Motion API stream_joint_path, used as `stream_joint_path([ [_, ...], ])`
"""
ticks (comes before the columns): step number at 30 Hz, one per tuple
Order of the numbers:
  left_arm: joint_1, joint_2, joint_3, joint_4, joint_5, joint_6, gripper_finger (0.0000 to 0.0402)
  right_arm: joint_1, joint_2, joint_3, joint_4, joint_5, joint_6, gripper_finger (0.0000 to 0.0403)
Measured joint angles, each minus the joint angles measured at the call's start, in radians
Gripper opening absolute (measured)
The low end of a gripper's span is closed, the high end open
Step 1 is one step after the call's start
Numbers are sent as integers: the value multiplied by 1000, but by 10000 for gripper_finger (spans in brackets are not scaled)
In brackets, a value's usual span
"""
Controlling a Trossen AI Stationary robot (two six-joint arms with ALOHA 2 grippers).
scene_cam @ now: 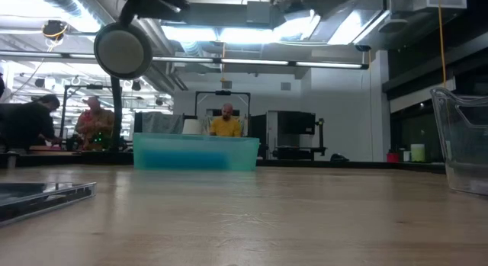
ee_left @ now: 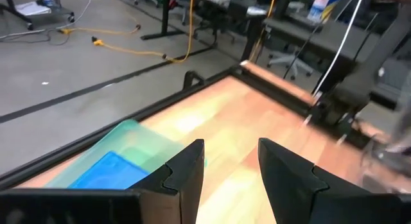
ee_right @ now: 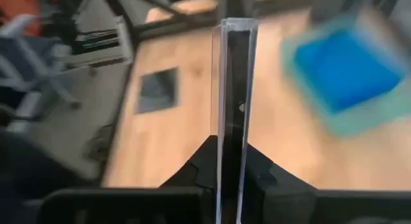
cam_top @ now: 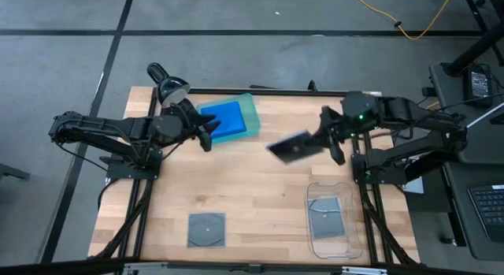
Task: Pick & place jewel cases by type
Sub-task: Put the right black CD case into the transparent bin
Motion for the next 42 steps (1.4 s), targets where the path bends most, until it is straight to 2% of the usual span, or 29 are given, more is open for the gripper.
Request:
stream_joint_path([
  [5,0,0,0,-60,0,1,141,76,-26,0,-40,-15,243,32],
  [9,0,0,-2,-94,-1,5,141,153,-68,0,-44,97,437,42],
  [15,0,0,-28,-102,1,19,141,283,-132,0,-121,291,685,32],
  [19,0,0,-46,-109,2,19,141,369,-150,-11,-183,343,839,35],
  [24,0,0,-46,-113,2,40,141,479,-177,-119,-192,349,1042,41],
  [32,0,0,-46,-121,5,43,141,660,-270,-363,-9,411,1298,31],
  [35,0,0,-46,-123,5,43,141,723,-286,-411,-1,367,1364,34],
  [42,17,0,-46,-124,4,43,141,828,-269,-445,-43,99,1394,31],
])
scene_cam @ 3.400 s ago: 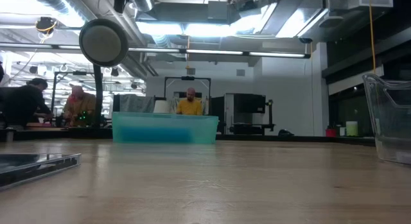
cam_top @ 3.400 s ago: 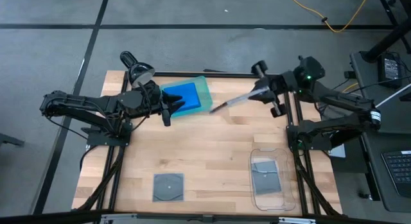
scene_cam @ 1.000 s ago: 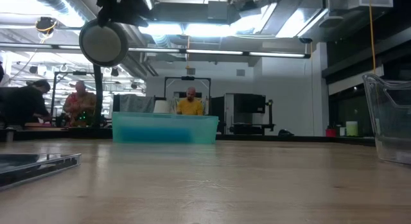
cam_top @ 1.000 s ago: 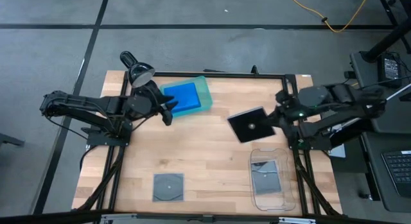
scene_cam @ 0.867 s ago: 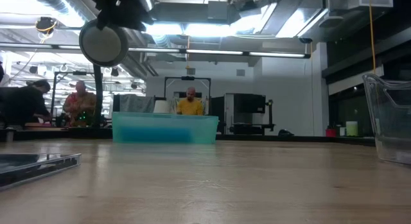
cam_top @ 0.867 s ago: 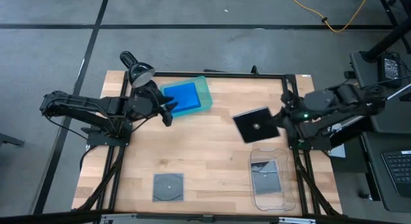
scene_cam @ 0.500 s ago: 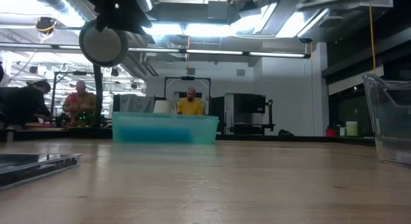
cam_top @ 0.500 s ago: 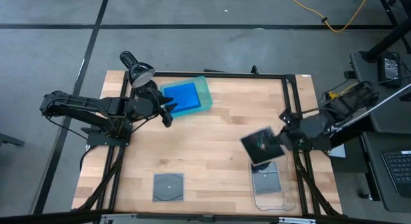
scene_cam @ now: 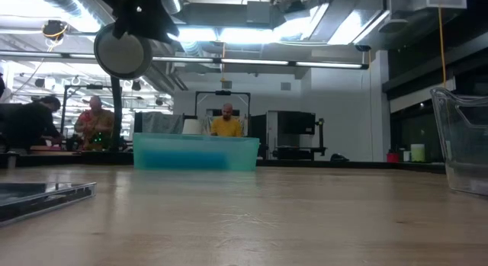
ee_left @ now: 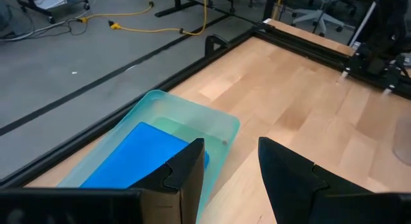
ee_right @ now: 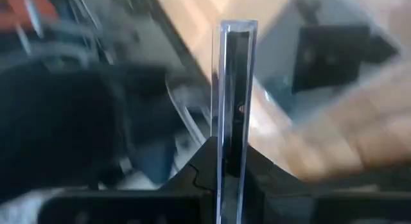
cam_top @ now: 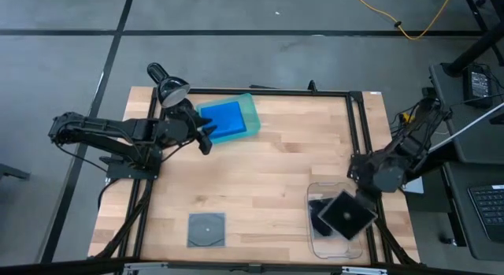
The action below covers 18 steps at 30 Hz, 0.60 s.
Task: Pick & place jewel cases by type
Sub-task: Put the right black CD case into the transparent bin
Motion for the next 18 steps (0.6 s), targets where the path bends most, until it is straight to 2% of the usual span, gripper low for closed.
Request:
stream_joint_path([
  [4,26,0,0,0,0,-5,141,3,19,0,-10,-165,-76,36],
  [11,70,0,0,11,2,-37,141,-74,99,0,-22,-449,-359,31],
  [18,88,0,0,38,2,-81,141,-229,169,0,-27,-540,-672,39],
])
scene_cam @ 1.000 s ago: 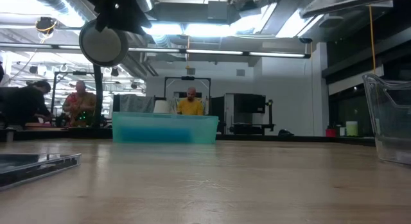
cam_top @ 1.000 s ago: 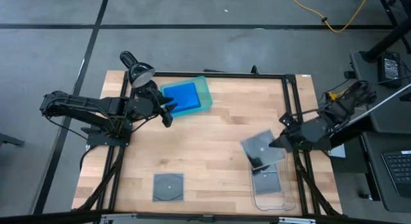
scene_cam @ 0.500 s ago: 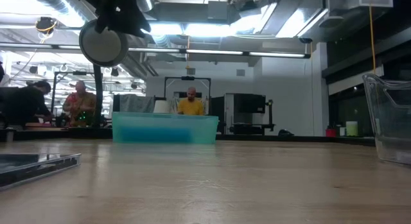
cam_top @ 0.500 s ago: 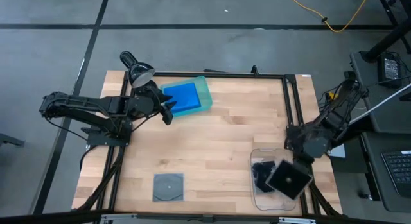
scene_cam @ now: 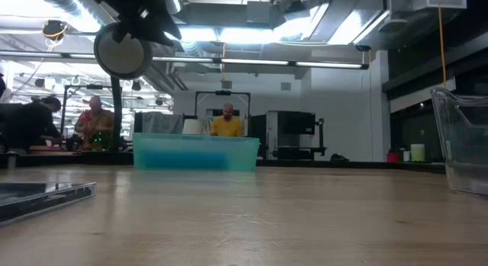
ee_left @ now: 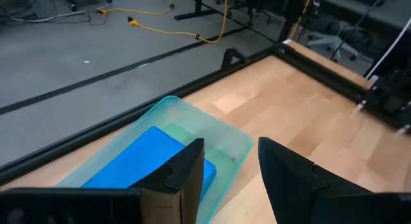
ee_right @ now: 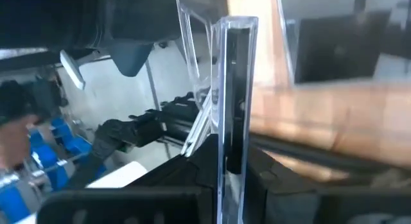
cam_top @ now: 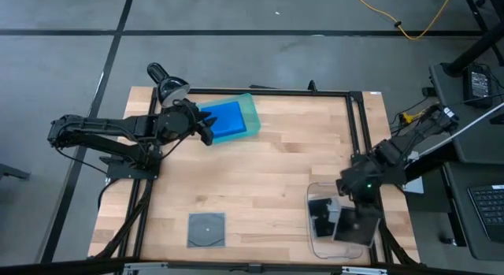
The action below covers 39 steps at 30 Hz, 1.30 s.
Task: Pick & place jewel cases by type
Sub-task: Put the right black CD case into the transparent bin
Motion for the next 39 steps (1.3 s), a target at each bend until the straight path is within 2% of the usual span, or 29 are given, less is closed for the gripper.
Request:
stream_joint_path([
  [8,-1,0,0,16,2,-59,141,-163,93,0,-1,-81,-372,33],
  [12,-1,0,0,15,3,-82,141,-204,159,0,-7,-99,-524,43],
  [17,-1,0,0,15,3,-88,141,-251,243,0,-9,-128,-689,31],
  [25,-1,0,0,15,4,-96,141,-295,343,0,-1,-151,-853,48],
  [34,-1,0,0,15,4,-95,141,-329,415,0,7,-178,-957,33],
  [39,-1,0,0,15,5,-93,141,-349,440,0,7,-178,-966,72],
])
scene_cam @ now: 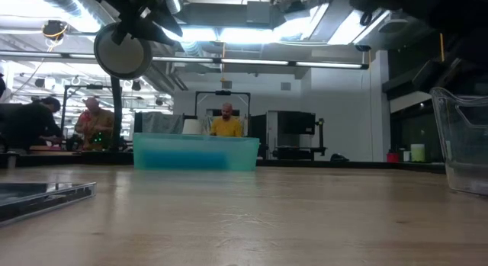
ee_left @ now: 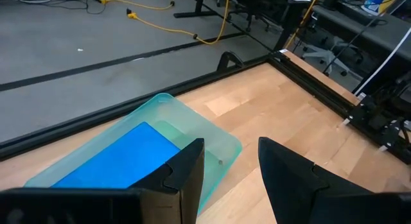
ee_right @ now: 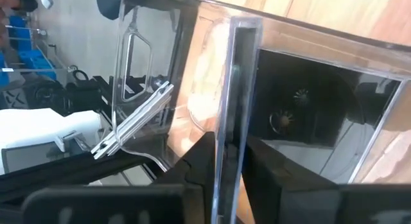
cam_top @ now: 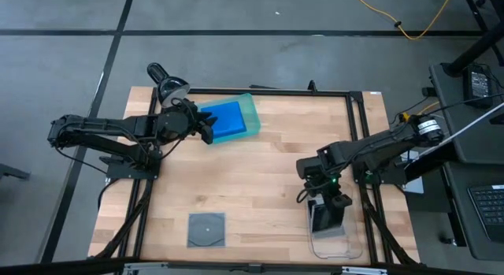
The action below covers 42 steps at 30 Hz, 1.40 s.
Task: Pick & place jewel cases by type
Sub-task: Put the right black CD case into the transparent bin
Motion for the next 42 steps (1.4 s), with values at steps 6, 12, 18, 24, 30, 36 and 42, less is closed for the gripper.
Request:
stream_joint_path([
  [6,0,0,0,-2,27,16,141,-1,5,0,-1,0,0,84],
  [12,0,0,0,-3,27,33,141,-1,5,0,-1,-2,13,86],
  [18,0,0,0,-3,27,35,141,-1,5,0,-4,-1,39,93],
  [24,0,0,0,-3,27,35,141,13,5,0,-22,15,52,138],
  [30,0,0,0,-3,27,35,141,28,5,0,-25,128,49,178],
  [36,0,0,0,-3,27,35,141,29,5,0,-27,201,54,194],
  [42,0,0,0,-3,43,35,141,29,5,0,-54,258,78,195],
])
